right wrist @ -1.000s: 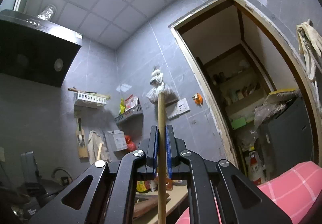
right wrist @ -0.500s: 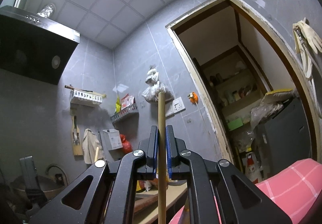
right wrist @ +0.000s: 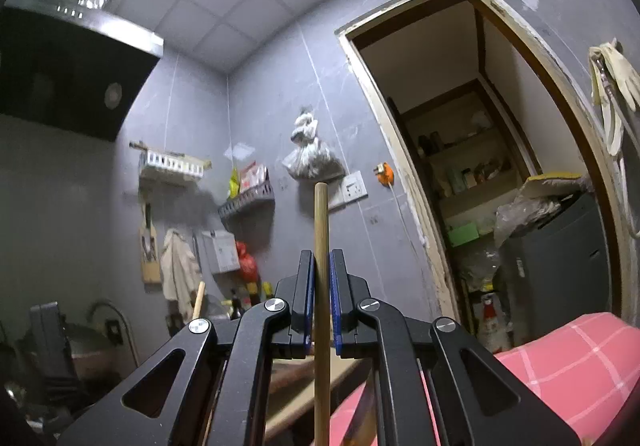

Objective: Organize utensils
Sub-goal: 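Lift the chopsticks and carry them over the white caddy, then open both grippers to drop the chopsticks into the caddy, then move both tools back down to the remaining chopsticks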

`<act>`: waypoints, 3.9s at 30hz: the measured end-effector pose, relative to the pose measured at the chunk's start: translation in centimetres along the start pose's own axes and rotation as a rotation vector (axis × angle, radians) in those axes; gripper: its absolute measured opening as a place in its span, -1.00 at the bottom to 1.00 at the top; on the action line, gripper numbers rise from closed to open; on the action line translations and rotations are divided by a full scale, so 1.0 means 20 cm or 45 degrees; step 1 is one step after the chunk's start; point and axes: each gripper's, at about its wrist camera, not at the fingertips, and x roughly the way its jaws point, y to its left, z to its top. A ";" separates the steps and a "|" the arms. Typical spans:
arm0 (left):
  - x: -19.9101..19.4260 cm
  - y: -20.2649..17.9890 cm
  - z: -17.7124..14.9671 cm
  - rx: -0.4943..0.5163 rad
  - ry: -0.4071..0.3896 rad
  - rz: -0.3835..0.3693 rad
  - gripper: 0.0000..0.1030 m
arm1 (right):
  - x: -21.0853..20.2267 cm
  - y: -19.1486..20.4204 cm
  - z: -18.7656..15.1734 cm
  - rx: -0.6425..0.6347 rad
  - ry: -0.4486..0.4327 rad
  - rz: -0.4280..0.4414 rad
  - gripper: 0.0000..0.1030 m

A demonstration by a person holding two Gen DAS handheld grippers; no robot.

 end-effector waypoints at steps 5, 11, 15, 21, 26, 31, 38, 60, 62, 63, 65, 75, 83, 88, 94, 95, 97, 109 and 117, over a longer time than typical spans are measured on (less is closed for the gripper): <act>-0.02 -0.02 -0.04 0.048 0.028 -0.004 -0.91 | -0.02 0.03 -0.02 -0.039 0.077 -0.019 -0.89; -0.03 -0.04 -0.09 0.092 0.080 -0.002 -0.91 | -0.06 0.04 -0.05 -0.055 0.180 -0.043 -0.89; -0.03 -0.05 -0.13 0.121 0.126 0.005 -0.91 | -0.07 0.02 -0.07 -0.049 0.246 -0.057 -0.89; -0.04 -0.07 -0.17 0.151 0.179 -0.002 -0.90 | -0.09 0.02 -0.09 -0.052 0.302 -0.063 -0.88; -0.04 -0.08 -0.20 0.160 0.223 -0.002 -0.90 | -0.10 0.02 -0.10 -0.057 0.346 -0.080 -0.85; -0.06 -0.08 -0.20 0.157 0.231 -0.011 -0.87 | -0.11 0.02 -0.11 -0.062 0.370 -0.097 -0.83; -0.12 -0.10 -0.18 0.154 0.217 -0.022 -0.73 | -0.16 0.03 -0.09 -0.087 0.350 -0.097 -0.52; -0.40 -0.42 -0.06 0.212 0.164 -0.102 0.37 | -0.56 -0.07 0.14 -0.164 0.244 -0.226 0.04; -0.42 -0.46 -0.06 0.214 0.168 -0.123 0.46 | -0.62 -0.09 0.17 -0.183 0.239 -0.249 0.11; -0.42 -0.49 -0.07 0.217 0.170 -0.132 0.54 | -0.64 -0.10 0.19 -0.187 0.238 -0.258 0.17; -0.44 -0.53 -0.08 0.224 0.172 -0.148 0.65 | -0.70 -0.13 0.22 -0.199 0.233 -0.282 0.44; -0.48 -0.75 -0.20 0.266 0.229 -0.246 0.96 | -0.91 -0.29 0.31 -0.253 0.255 -0.385 1.00; -0.44 -0.86 -0.36 0.286 0.338 -0.281 0.96 | -0.97 -0.39 0.27 -0.288 0.318 -0.448 1.00; -0.39 -0.90 -0.49 0.299 0.450 -0.281 0.96 | -0.98 -0.46 0.22 -0.293 0.381 -0.466 1.00; -0.31 -0.95 -0.64 0.386 0.632 -0.301 0.96 | -0.95 -0.56 0.16 -0.270 0.527 -0.500 1.00; -0.30 -0.97 -0.66 0.403 0.646 -0.305 0.96 | -0.94 -0.58 0.15 -0.266 0.549 -0.500 1.00; -0.28 -0.98 -0.69 0.433 0.675 -0.311 0.95 | -0.92 -0.61 0.13 -0.259 0.593 -0.507 0.97; -0.09 -1.02 -0.86 0.449 0.960 -0.344 0.32 | -0.77 -0.77 -0.04 -0.177 0.928 -0.431 0.05; 0.07 -1.07 -0.95 0.445 1.135 -0.372 -0.19 | -0.66 -0.83 -0.15 -0.123 1.114 -0.370 -0.39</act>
